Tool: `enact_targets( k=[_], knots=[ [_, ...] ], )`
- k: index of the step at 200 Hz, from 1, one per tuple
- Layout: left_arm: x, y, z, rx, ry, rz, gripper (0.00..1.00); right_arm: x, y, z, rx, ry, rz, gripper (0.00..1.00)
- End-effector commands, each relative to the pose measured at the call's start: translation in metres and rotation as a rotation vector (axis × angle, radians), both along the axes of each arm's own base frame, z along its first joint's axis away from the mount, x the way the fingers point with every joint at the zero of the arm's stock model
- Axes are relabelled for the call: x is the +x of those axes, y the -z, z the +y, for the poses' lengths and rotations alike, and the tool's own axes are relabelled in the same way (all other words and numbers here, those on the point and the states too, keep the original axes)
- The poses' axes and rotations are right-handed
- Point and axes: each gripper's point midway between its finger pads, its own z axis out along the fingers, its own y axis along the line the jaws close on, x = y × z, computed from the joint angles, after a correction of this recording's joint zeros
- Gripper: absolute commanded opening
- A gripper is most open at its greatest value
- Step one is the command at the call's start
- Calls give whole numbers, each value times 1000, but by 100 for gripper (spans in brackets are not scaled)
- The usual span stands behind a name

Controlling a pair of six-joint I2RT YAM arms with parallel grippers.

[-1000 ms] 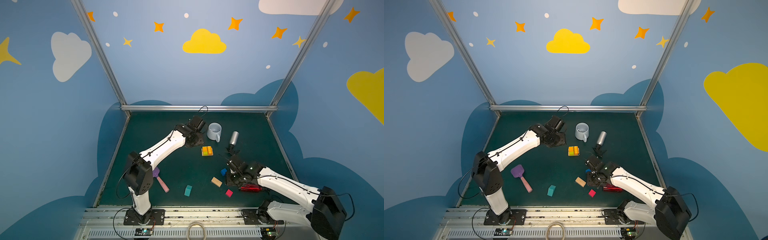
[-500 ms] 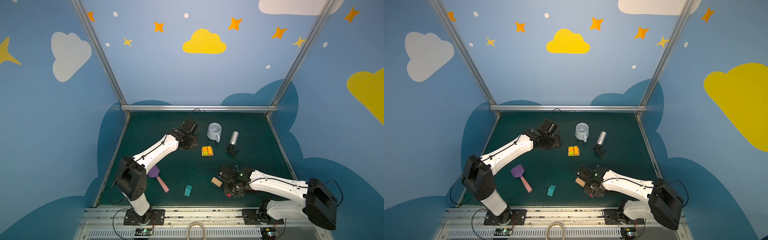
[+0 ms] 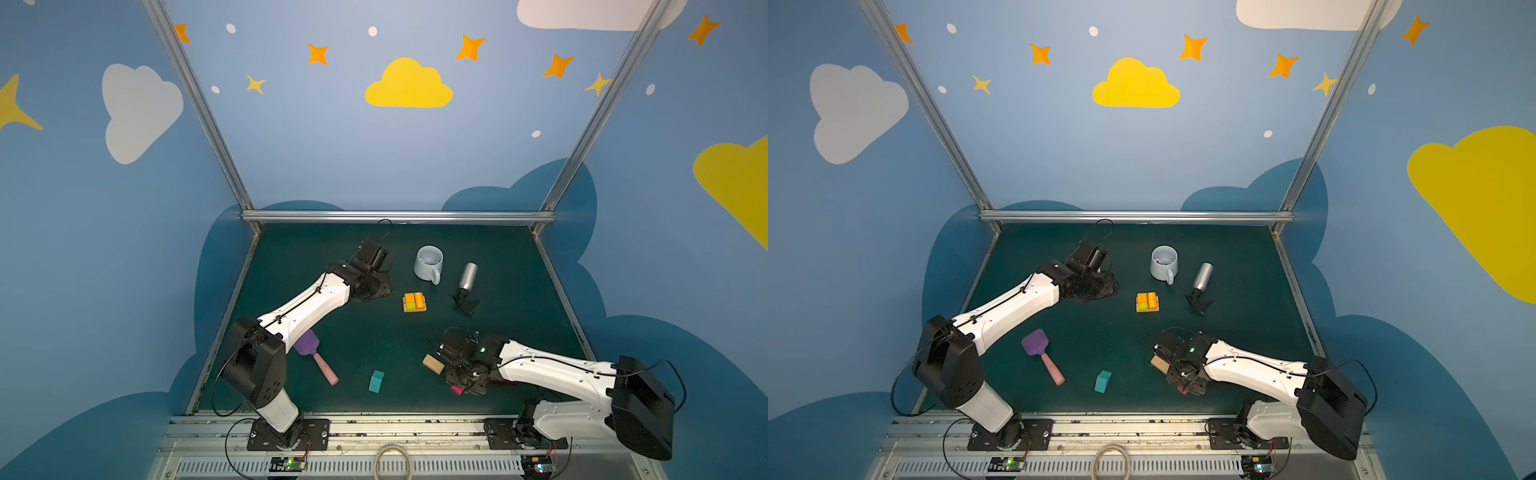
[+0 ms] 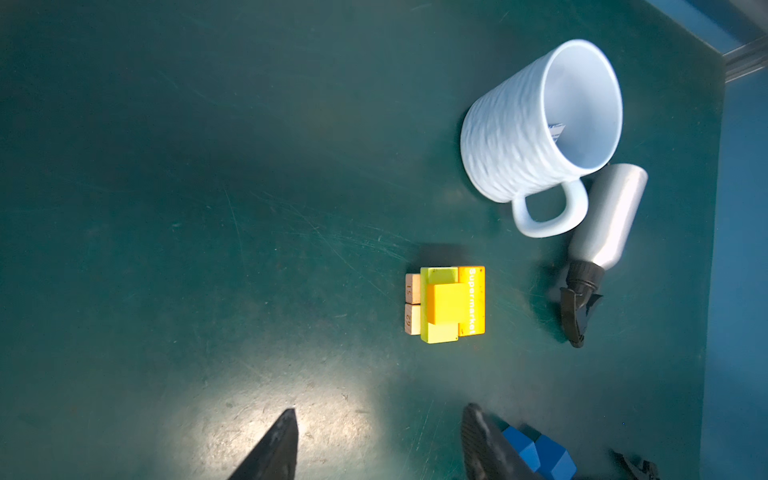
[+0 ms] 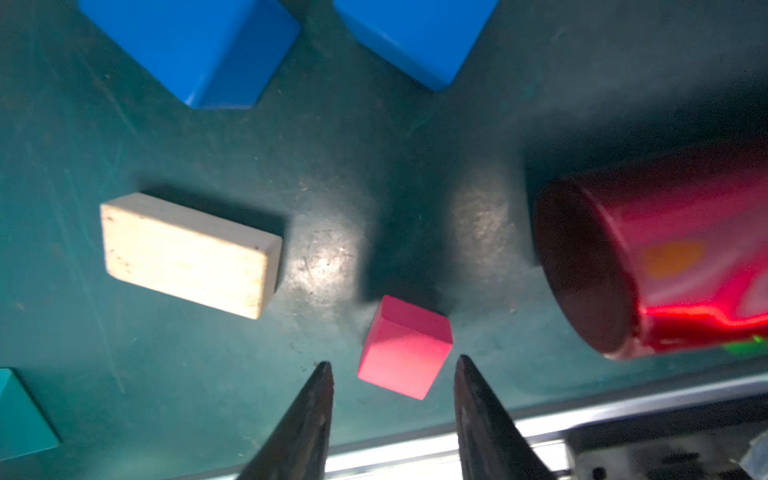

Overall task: Build the wood block tower
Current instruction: 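Lower the right gripper onto the pink cube and close on it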

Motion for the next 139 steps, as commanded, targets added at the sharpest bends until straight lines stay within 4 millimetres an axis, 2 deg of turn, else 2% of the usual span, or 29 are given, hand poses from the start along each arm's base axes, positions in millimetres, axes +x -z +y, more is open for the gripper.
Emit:
enact_targets(
  k=[1, 50, 139],
  knots=[
    [1, -8, 0, -22, 4, -26, 62, -3, 3, -1, -13, 23, 11, 47],
    [2, 3, 3, -25, -6, -1, 62, -6, 13, 3, -29, 23, 53, 47],
    [2, 3, 4, -30, -7, 0, 62, -6, 17, 8, -47, 6, 73, 46]
  ],
)
